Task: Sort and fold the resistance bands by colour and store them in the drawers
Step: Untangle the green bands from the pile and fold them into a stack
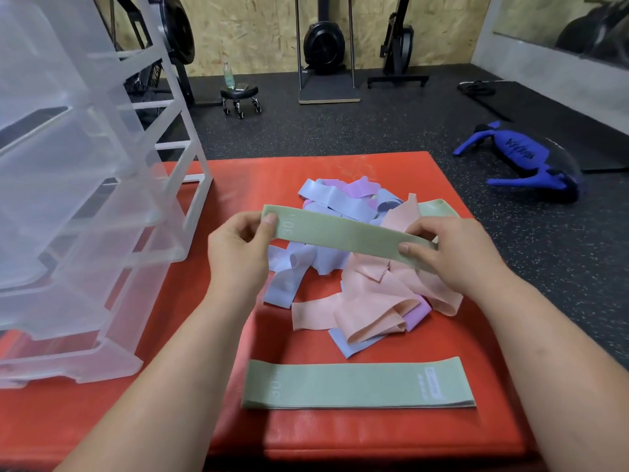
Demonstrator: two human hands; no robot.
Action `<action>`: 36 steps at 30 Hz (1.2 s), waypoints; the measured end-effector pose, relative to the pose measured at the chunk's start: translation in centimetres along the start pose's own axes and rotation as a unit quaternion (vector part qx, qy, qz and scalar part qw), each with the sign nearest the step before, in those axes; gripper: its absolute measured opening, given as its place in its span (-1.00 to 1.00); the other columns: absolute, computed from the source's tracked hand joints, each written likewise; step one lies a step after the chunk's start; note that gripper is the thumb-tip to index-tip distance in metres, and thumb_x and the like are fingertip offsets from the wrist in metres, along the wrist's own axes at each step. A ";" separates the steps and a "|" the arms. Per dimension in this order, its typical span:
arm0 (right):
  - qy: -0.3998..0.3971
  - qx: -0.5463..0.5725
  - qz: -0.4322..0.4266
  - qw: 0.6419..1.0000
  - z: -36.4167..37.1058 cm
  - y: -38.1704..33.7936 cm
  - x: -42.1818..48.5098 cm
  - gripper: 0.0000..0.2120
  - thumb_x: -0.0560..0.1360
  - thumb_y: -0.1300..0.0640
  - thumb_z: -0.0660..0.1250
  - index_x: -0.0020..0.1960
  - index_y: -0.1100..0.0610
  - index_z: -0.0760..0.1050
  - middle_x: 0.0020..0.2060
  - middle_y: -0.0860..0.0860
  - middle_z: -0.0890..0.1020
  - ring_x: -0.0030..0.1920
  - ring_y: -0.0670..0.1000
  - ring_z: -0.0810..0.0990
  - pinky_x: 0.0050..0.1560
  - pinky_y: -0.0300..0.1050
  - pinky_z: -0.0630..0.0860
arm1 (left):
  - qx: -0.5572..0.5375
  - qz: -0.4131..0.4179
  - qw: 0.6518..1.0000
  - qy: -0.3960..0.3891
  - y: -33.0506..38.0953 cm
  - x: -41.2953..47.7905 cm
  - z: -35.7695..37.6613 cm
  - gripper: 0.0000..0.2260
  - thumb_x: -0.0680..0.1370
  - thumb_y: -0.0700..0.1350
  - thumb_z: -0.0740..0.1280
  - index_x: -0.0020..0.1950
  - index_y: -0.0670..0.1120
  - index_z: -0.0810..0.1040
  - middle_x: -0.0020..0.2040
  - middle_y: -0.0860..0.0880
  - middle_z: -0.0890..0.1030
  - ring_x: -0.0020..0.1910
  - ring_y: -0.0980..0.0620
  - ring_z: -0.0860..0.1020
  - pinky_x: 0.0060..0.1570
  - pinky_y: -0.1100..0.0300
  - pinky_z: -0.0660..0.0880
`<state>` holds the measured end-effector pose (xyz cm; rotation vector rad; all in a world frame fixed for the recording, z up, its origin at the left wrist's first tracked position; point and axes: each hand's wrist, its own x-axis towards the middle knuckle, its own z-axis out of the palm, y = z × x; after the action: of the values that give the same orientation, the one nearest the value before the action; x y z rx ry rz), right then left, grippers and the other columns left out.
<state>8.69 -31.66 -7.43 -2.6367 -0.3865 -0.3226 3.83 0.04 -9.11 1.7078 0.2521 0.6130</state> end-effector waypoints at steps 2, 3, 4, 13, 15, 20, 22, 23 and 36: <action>-0.002 -0.017 0.007 1.000 -0.4 0.4 -0.2 -0.92 0.48 -0.06 0.53 -0.04 -0.12 0.68 -0.19 -0.12 0.70 -0.10 0.05 0.62 0.07 0.10 0.51 | 0.002 0.006 1.000 0.012 0.0 0.0 -0.3 -0.90 0.66 -0.06 0.43 0.03 -0.03 0.73 -0.14 0.04 0.74 -0.18 0.15 0.66 -0.07 0.14 0.58; -0.001 -0.019 0.010 1.000 -0.6 0.5 -0.4 -0.93 0.49 -0.05 0.53 -0.04 -0.14 0.67 -0.19 -0.13 0.70 -0.09 0.05 0.63 0.07 0.09 0.52 | 0.002 0.005 1.000 0.019 0.0 0.0 -0.5 -0.90 0.66 -0.06 0.42 0.03 -0.03 0.73 -0.13 0.05 0.75 -0.16 0.16 0.66 -0.06 0.16 0.58; 0.002 -0.014 0.017 1.000 -0.8 0.7 -0.6 -0.93 0.49 -0.02 0.53 -0.05 -0.15 0.67 -0.20 -0.14 0.69 -0.08 0.05 0.63 0.05 0.07 0.53 | -0.001 0.001 1.000 0.026 -0.1 0.0 -0.7 -0.90 0.66 -0.06 0.42 0.04 -0.02 0.73 -0.11 0.04 0.75 -0.14 0.15 0.67 -0.04 0.14 0.59; 0.043 0.278 0.106 0.954 -2.7 0.8 -4.0 -0.86 0.50 0.19 0.55 -0.05 -0.01 0.65 -0.26 0.00 0.63 -0.27 -0.01 0.54 -0.16 -0.11 0.52 | 0.002 -0.028 1.000 0.011 0.8 -1.8 -3.3 -0.92 0.65 -0.12 0.43 0.09 -0.05 0.72 -0.06 0.00 0.76 -0.14 0.13 0.66 -0.08 0.20 0.58; 0.044 0.316 0.126 0.939 -2.7 0.5 -5.4 -0.87 0.51 0.24 0.53 0.03 0.12 0.67 -0.23 0.04 0.64 -0.26 -0.01 0.57 -0.23 -0.17 0.55 | 0.018 -0.053 0.998 -0.010 1.3 -2.6 -4.0 -0.94 0.63 -0.13 0.44 0.04 -0.06 0.72 -0.12 0.01 0.74 -0.22 0.16 0.61 -0.15 0.21 0.51; 0.042 0.337 0.148 0.929 -3.3 0.3 -8.6 -0.83 0.54 0.26 0.50 0.12 0.23 0.67 -0.29 0.03 0.65 -0.43 -0.17 0.54 -0.41 -0.33 0.46 | 0.061 -0.095 0.988 -0.101 2.4 -5.1 -6.6 -0.95 0.60 -0.16 0.47 -0.04 -0.10 0.72 -0.29 0.08 0.66 -0.28 0.10 0.53 -0.19 0.16 0.48; 0.036 0.333 0.145 0.931 -3.9 0.1 -9.9 -0.84 0.54 0.27 0.49 0.12 0.21 0.68 -0.32 0.05 0.62 -0.45 -0.16 0.50 -0.42 -0.34 0.44 | 0.087 -0.081 0.985 -0.124 2.8 -6.3 -7.6 -0.95 0.59 -0.19 0.48 -0.07 -0.11 0.72 -0.31 0.07 0.65 -0.31 0.13 0.51 -0.20 0.15 0.46; 0.030 0.332 0.143 0.932 -4.2 0.0 -10.6 -0.84 0.54 0.27 0.50 0.12 0.19 0.68 -0.33 0.07 0.62 -0.43 -0.11 0.49 -0.42 -0.32 0.44 | 0.101 -0.078 0.983 -0.133 2.9 -6.8 -8.1 -0.94 0.58 -0.19 0.49 -0.09 -0.12 0.71 -0.33 0.08 0.63 -0.34 0.14 0.49 -0.20 0.14 0.45; -0.083 0.152 0.149 0.973 -3.6 0.4 -15.3 -0.80 0.41 0.07 0.63 -0.04 -0.01 0.65 -0.36 -0.10 0.72 -0.30 -0.06 0.65 -0.09 -0.07 0.55 | 0.273 -0.089 0.928 -0.236 2.1 -10.4 -10.7 -0.89 0.47 -0.12 0.56 -0.07 0.00 0.67 -0.24 -0.03 0.74 -0.39 0.03 0.50 -0.30 0.17 0.42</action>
<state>-6.05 -36.95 -8.90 -2.3785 -0.0774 0.0539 -10.80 3.49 -8.57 2.2770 0.2395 -0.0308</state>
